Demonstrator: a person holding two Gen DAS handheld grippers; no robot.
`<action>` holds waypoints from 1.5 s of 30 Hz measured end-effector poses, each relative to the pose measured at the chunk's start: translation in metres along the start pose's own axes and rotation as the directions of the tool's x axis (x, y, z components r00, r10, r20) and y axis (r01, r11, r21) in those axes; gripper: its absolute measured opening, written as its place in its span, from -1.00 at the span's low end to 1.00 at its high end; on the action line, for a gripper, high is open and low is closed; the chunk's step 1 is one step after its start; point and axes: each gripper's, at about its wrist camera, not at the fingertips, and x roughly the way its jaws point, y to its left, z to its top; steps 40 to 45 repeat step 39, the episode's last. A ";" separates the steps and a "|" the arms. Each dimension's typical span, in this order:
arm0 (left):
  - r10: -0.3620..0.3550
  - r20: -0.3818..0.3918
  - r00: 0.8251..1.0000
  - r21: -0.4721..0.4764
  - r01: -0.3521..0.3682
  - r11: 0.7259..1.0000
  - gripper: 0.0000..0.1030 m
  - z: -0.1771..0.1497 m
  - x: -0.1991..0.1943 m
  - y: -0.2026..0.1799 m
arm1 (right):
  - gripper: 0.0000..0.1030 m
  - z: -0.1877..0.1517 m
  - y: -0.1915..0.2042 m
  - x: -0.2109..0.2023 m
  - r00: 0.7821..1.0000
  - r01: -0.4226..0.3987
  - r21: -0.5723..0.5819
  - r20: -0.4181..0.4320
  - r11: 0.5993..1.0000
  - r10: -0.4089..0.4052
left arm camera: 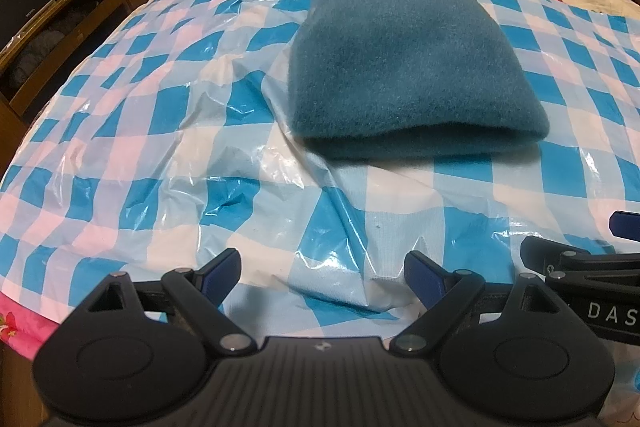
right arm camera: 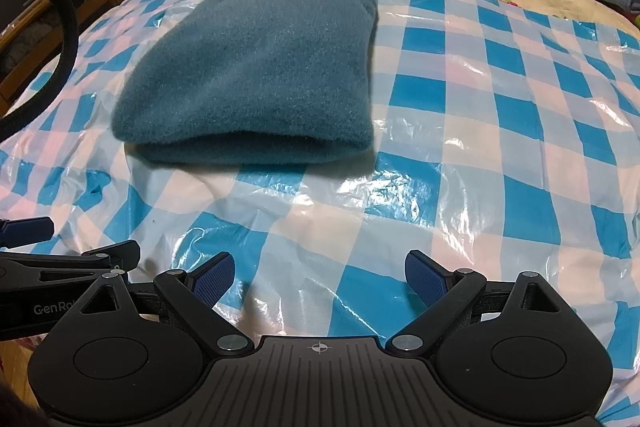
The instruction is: Fold small clothes
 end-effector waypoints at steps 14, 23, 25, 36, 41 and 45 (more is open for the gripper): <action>0.003 -0.001 1.000 0.005 -0.003 1.000 0.80 0.001 0.000 0.001 | 0.82 0.000 0.001 0.000 1.000 -0.001 0.002 0.000 1.000 0.001; 0.002 -0.002 1.000 0.006 -0.002 1.000 0.79 0.000 0.000 0.001 | 0.82 0.000 0.001 0.001 1.000 0.000 0.000 -0.001 1.000 0.000; 0.002 -0.003 1.000 0.006 -0.002 1.000 0.79 0.001 0.000 0.001 | 0.82 0.000 0.002 0.001 1.000 0.000 0.001 -0.003 1.000 0.000; -0.001 -0.002 1.000 -0.013 0.001 1.000 0.78 0.000 0.000 0.003 | 0.82 0.000 0.002 0.001 1.000 0.000 0.002 0.001 1.000 0.000; -0.005 -0.006 1.000 -0.023 0.005 1.000 0.75 0.000 0.000 0.004 | 0.82 0.000 0.003 0.002 1.000 -0.001 0.003 0.003 1.000 0.001; -0.005 -0.006 1.000 -0.023 0.005 1.000 0.75 0.000 0.000 0.004 | 0.82 0.000 0.003 0.002 1.000 -0.001 0.003 0.003 1.000 0.001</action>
